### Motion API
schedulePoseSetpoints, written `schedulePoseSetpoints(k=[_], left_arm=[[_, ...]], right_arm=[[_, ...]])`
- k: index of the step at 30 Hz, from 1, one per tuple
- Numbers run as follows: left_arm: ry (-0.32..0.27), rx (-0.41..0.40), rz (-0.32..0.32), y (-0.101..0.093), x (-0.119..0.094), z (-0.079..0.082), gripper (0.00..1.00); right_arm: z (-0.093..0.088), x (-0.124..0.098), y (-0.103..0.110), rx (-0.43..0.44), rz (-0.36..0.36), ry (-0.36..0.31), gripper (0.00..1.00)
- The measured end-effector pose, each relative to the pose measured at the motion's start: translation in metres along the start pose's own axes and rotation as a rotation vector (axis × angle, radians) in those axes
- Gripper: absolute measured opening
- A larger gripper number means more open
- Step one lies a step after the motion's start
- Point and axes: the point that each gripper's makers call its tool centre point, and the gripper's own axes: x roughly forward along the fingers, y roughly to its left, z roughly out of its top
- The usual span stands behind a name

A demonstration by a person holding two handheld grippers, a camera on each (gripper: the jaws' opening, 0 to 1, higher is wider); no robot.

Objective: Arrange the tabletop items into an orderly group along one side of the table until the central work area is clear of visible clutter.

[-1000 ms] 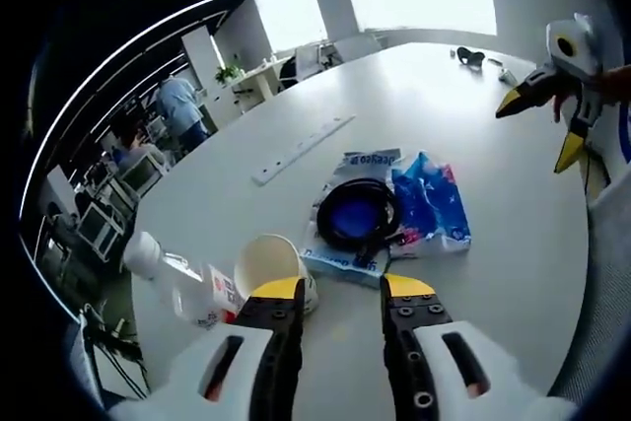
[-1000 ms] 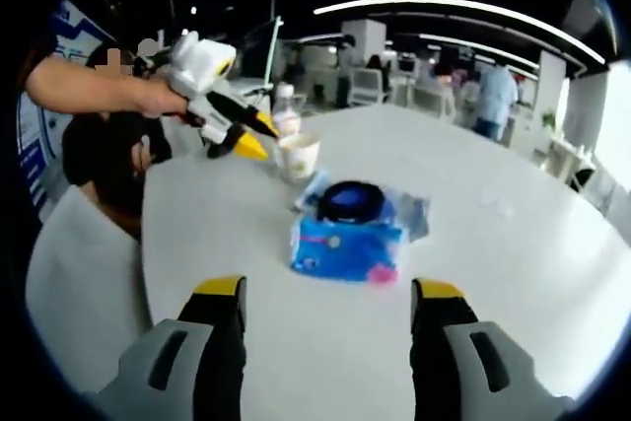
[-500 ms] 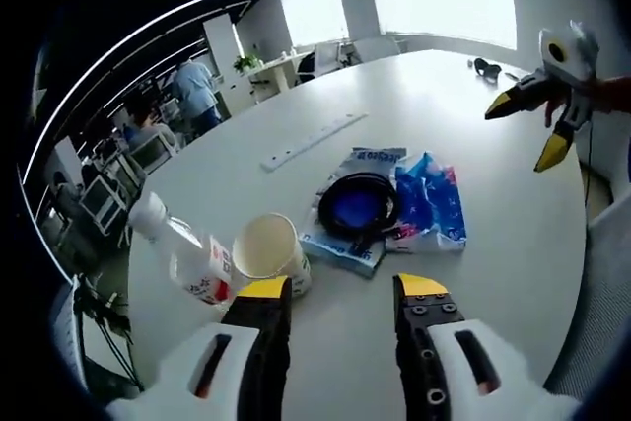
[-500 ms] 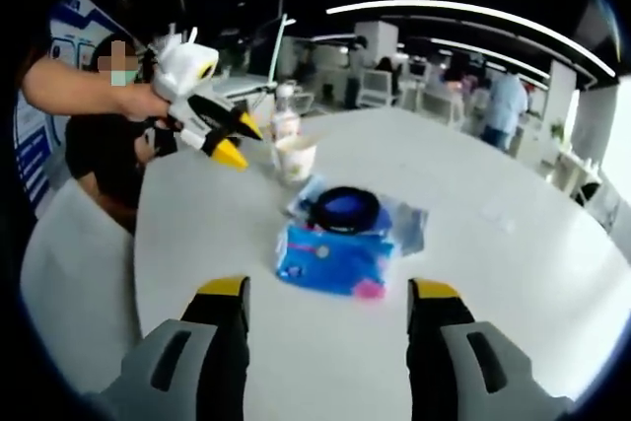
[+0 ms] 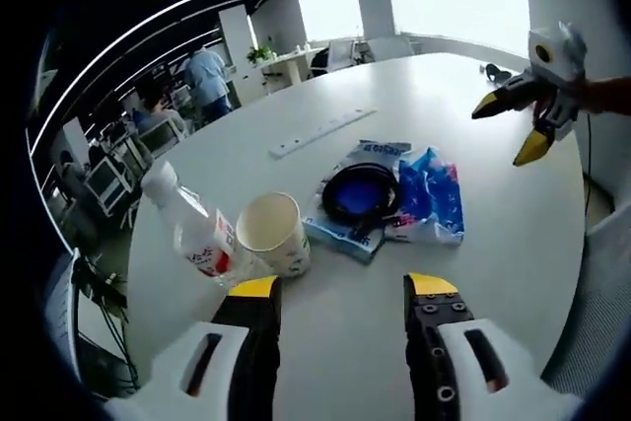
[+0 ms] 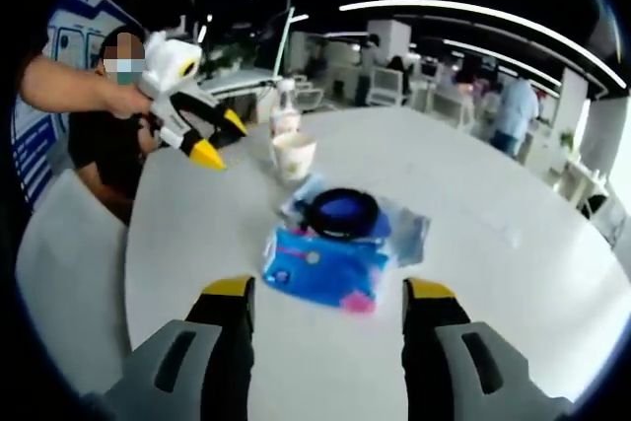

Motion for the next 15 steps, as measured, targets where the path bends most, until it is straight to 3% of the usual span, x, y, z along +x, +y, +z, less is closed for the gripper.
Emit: schedulePoseSetpoints(k=[15], left_arm=[[0.0, -0.05, 0.019, -0.003, -0.007, -0.009, 0.55]], right_arm=[[0.001, 0.021, -0.015, -0.035, 0.03, 0.021, 0.55]])
